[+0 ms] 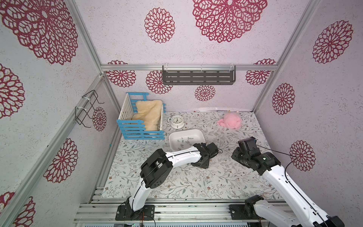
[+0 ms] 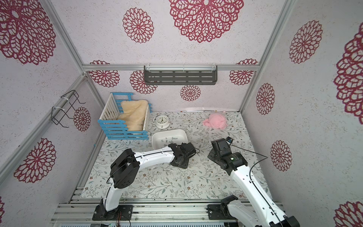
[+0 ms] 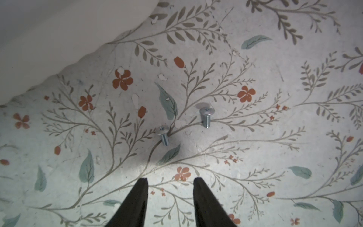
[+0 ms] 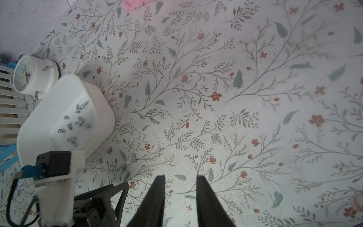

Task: Put the screws on the desktop into the storage box
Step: Pick up the screw from the center of the board.

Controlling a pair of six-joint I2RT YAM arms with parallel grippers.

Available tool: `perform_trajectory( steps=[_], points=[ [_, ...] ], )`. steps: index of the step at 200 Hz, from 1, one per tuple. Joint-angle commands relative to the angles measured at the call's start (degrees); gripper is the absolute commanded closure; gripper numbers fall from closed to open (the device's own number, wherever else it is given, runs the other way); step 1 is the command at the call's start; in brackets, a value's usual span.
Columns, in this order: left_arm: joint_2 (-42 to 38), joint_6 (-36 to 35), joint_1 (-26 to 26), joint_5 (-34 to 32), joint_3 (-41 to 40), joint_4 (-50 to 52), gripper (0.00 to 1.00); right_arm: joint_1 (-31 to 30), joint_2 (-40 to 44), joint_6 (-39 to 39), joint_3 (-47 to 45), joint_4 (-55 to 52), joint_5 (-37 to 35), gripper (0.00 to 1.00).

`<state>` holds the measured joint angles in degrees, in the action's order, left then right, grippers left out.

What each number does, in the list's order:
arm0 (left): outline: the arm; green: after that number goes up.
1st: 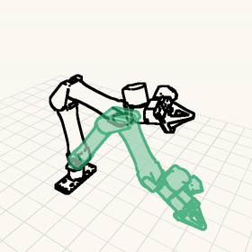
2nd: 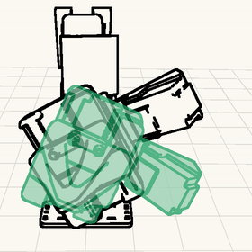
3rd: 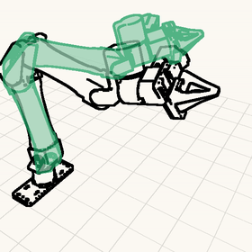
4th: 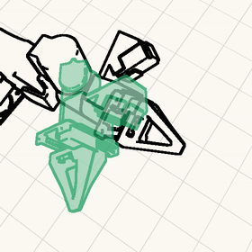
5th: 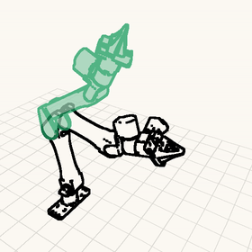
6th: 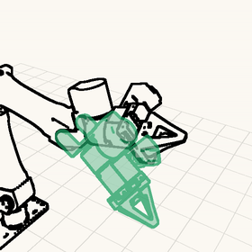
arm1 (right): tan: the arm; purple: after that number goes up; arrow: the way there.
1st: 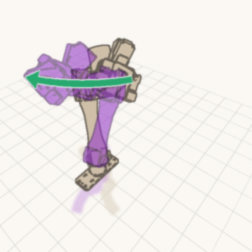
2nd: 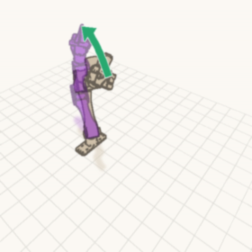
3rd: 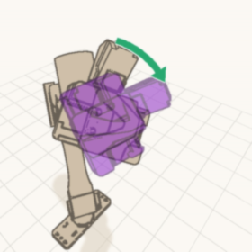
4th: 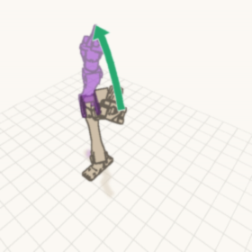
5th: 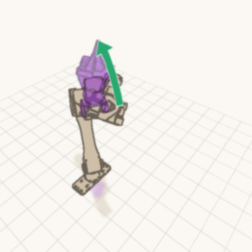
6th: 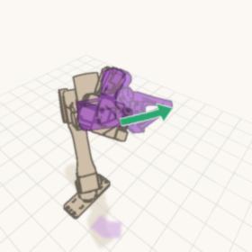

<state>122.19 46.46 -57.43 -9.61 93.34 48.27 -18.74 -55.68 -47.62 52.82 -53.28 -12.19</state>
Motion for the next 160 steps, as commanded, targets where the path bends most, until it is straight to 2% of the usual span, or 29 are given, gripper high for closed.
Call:
perform_trajectory(
  steps=[1,114,160],
  points=[
    [1.23,-1.41,0.74,-1.01,1.63,-0.32,0.56,0.61,0.66,1.52,1.31,0.36,0.04,0.69],
    [5.83,-3.30,3.08,-0.28,4.46,-0.28,0.58,1.78,-1.25,3.03,1.85,2.05,1.53,0.69],
    [7.66,-3.46,3.29,0.47,5.17,-0.20,0.62,2.13,-1.76,3.63,2.38,2.39,1.85,0.69]
  ],
)
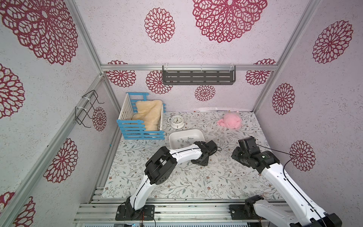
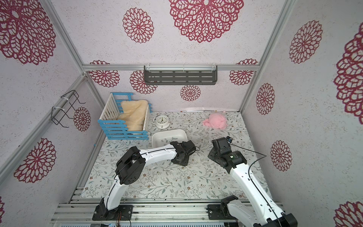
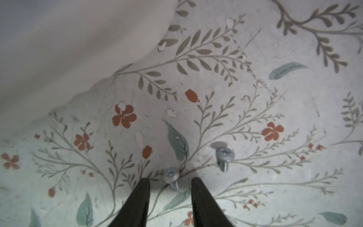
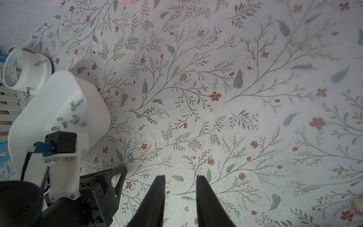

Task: Put the screws on the desktop into the storage box
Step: Pick up the screw from the center of the board.

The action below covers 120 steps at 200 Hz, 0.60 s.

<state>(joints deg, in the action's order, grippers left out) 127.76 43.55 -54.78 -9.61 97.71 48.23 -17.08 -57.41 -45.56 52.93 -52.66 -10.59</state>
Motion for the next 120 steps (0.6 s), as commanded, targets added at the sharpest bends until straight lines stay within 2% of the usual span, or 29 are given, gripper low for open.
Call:
perform_trajectory(
  steps=[1,120],
  points=[
    [2.07,-0.52,0.64,0.51,0.81,-0.20,0.62,0.52,-0.01,1.59,2.27,1.78,0.24,0.69],
    [3.89,-0.48,0.82,1.26,1.16,1.06,0.76,2.13,0.40,2.91,-1.06,4.92,2.04,0.69]
  ],
)
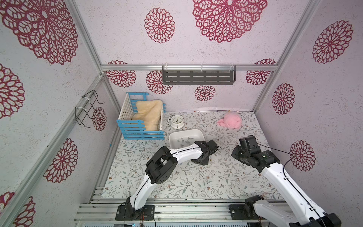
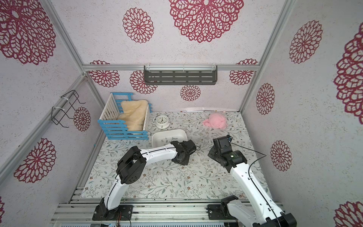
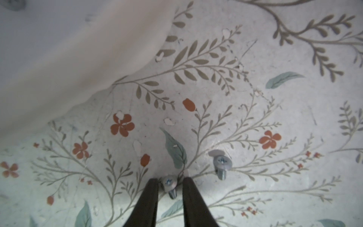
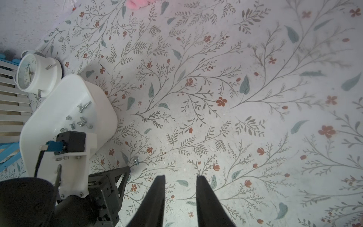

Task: Put the screws on the desktop into the storage box
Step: Pick up the screw from the center of the board.

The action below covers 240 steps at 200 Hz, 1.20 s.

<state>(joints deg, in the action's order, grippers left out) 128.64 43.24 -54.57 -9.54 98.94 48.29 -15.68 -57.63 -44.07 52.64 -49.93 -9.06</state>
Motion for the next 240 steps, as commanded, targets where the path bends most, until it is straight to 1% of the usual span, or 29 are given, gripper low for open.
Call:
perform_trajectory(
  steps=[1,71,123,201,240],
  points=[
    [3.06,-0.18,0.65,1.19,-0.06,1.05,0.76,0.74,0.65,1.48,-0.74,2.20,0.52,0.69],
    [2.55,-0.21,0.59,1.67,-0.51,1.61,0.84,1.79,1.53,1.93,-2.41,3.26,1.85,0.69],
    [0.21,0.00,0.00,2.49,-1.94,1.55,0.85,2.05,2.35,1.54,-2.37,2.91,2.38,0.69],
    [-5.21,1.67,-4.13,1.70,-6.09,1.46,0.86,2.06,3.24,0.23,-2.63,2.36,3.36,0.69],
    [-9.17,1.70,-4.94,1.04,-8.53,1.51,0.86,2.06,3.57,-0.28,-2.63,2.18,3.67,0.69]
  ],
)
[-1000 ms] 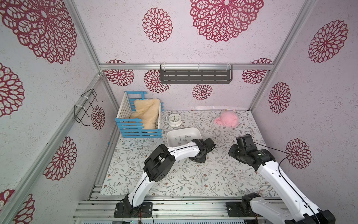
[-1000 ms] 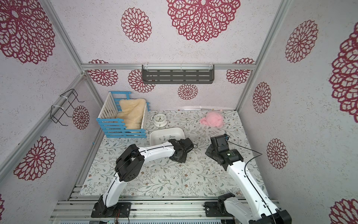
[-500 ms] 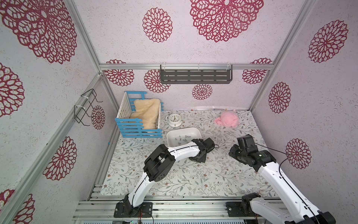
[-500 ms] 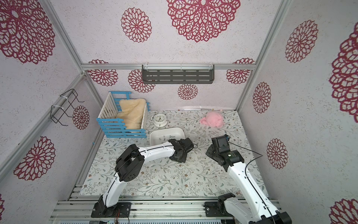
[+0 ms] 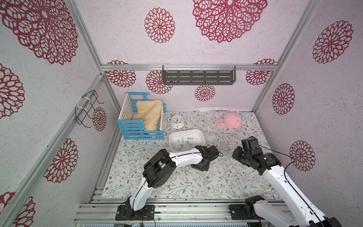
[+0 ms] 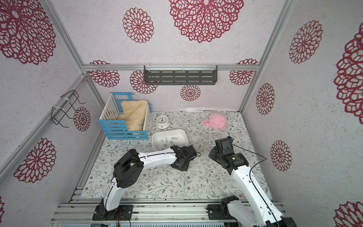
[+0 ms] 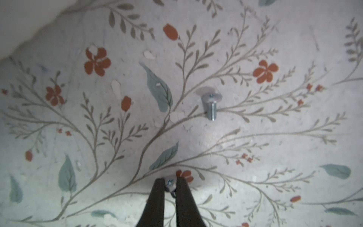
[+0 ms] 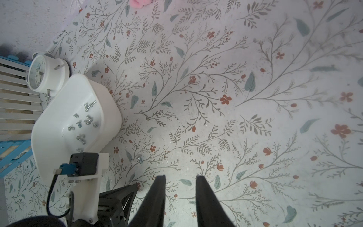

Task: Put the screws on the desktop into the storage box
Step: Pick up the screw from the center of the board, then place the screw in the storage box.

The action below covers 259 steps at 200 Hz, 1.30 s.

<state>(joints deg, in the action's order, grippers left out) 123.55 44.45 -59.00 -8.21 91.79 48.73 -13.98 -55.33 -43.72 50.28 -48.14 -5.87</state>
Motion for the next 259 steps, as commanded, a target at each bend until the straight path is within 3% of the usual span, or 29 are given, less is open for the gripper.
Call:
perform_trajectory(
  steps=[1,81,145,202,259],
  points=[
    [-4.18,0.48,-0.50,-0.35,-1.50,1.09,0.86,0.35,1.23,-0.65,-0.27,0.40,0.49,0.69],
    [-16.61,0.00,0.00,-3.03,-5.52,1.91,0.86,0.29,-1.23,-1.32,-1.32,2.94,2.60,0.70],
    [-22.27,-2.24,4.42,-6.00,-1.68,7.61,0.85,0.30,-2.70,-1.12,-1.05,4.81,4.51,0.71],
    [-20.71,-6.79,12.12,-6.91,3.78,10.05,0.84,0.27,-2.20,-0.63,-0.93,5.51,6.72,0.70],
    [-12.20,-10.89,20.18,-6.78,9.63,10.26,0.85,0.25,0.17,-0.58,-1.31,5.62,8.50,0.70]
  ],
)
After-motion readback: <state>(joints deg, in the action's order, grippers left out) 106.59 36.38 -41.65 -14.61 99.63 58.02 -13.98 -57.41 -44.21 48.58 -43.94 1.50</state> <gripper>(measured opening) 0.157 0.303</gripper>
